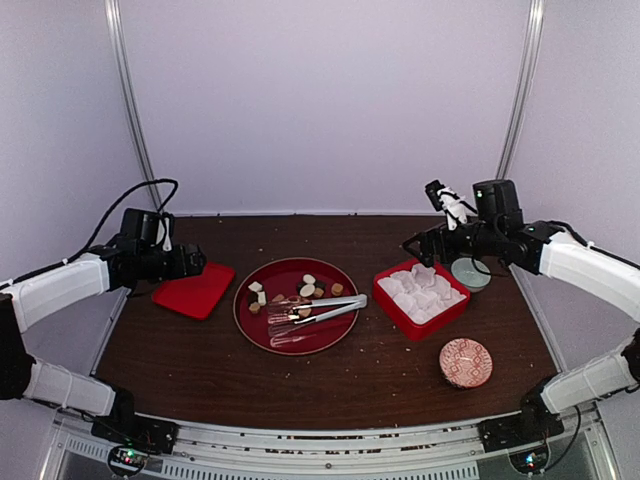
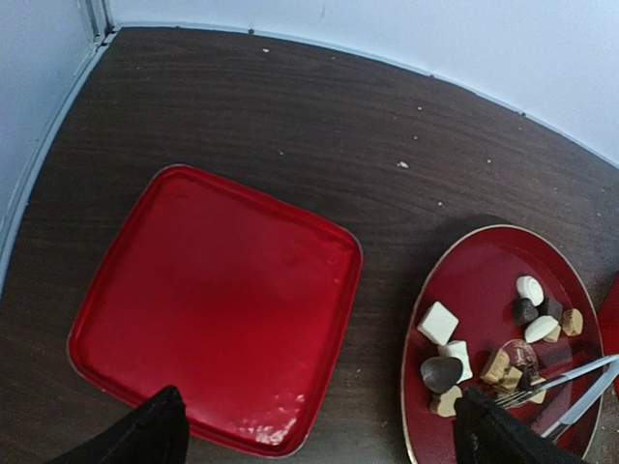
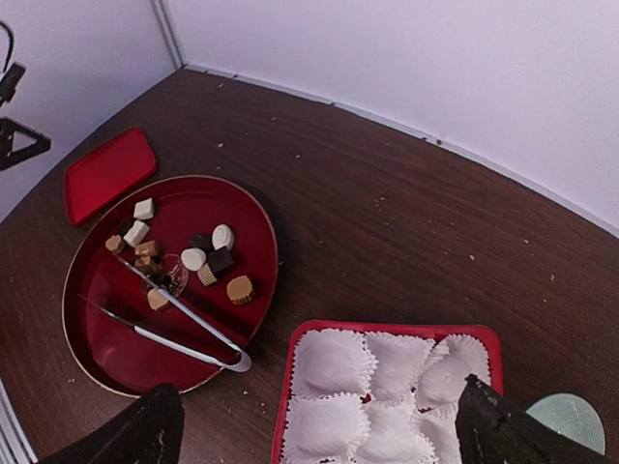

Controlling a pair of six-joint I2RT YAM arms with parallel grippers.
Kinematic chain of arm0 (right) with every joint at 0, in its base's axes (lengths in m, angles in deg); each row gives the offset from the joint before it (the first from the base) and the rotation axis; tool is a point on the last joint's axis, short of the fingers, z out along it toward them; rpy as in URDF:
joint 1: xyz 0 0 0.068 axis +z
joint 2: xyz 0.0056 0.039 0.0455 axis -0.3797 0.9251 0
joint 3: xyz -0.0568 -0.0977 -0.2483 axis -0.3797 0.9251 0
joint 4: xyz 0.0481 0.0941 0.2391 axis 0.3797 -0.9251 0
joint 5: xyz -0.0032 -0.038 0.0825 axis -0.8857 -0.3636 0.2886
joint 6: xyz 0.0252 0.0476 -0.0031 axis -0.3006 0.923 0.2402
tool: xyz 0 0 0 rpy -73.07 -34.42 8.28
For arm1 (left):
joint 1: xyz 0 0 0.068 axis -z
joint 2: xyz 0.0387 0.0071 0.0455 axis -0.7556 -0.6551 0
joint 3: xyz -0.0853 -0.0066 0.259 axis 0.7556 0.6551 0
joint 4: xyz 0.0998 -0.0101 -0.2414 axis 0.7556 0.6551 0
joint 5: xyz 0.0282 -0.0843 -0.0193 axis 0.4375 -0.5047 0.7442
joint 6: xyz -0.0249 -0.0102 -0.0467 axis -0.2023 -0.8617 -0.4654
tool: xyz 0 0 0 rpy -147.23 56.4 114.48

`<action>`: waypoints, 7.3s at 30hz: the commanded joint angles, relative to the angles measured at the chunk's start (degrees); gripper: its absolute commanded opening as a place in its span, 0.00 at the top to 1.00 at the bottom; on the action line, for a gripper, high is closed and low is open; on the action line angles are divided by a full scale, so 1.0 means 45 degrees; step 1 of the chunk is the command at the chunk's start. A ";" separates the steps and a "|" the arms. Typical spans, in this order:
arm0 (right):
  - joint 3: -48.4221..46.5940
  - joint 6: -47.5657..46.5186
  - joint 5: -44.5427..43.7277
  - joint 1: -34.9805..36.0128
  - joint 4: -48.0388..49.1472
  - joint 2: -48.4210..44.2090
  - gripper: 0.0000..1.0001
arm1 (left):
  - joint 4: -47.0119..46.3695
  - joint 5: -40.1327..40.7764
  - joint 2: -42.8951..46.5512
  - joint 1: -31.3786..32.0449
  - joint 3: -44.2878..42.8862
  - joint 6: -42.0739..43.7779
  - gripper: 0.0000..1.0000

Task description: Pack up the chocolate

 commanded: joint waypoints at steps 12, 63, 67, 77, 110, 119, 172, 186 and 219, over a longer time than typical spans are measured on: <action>-0.7188 -0.6174 0.3650 0.1233 -0.4240 0.5401 0.00 | -0.3998 -0.2596 -0.0244 0.0574 0.1023 -0.0431 0.02; -1.0273 -0.7813 0.1019 0.4600 -0.8080 1.2038 0.29 | -0.5543 -0.4864 -0.0662 0.0625 0.1921 -0.0961 0.02; -0.8769 -0.6941 0.1107 0.4629 -0.6615 1.1002 0.30 | -0.5542 -0.4778 -0.0650 0.0628 0.1952 -0.0988 0.02; -0.6945 -0.4837 0.0928 0.4984 -0.4072 1.0139 0.31 | -0.5443 -0.4653 -0.0911 0.0636 0.1876 -0.1024 0.02; -0.5088 -0.2230 0.0088 0.5337 -0.0636 1.0355 0.54 | -0.5292 -0.4572 -0.0875 0.0627 0.1869 -0.1349 0.02; -0.4317 -0.0240 -0.1249 0.6042 0.0169 1.0033 0.53 | -0.4955 -0.4446 -0.1012 0.0629 0.1690 -0.1334 0.02; -0.2070 -0.0870 -0.0762 0.5933 0.2076 0.8914 0.48 | -0.4784 -0.4127 -0.1536 0.0656 0.1379 -0.1465 0.02; -0.2298 -0.0614 0.0676 0.5424 0.2022 0.8234 0.00 | -0.4050 -0.3425 -0.1445 0.0675 0.1122 -0.1253 0.02; -0.3150 -0.3633 0.1091 0.5150 0.0243 0.8766 0.13 | -0.6112 -0.4374 0.0036 0.0698 0.2431 -0.0638 0.02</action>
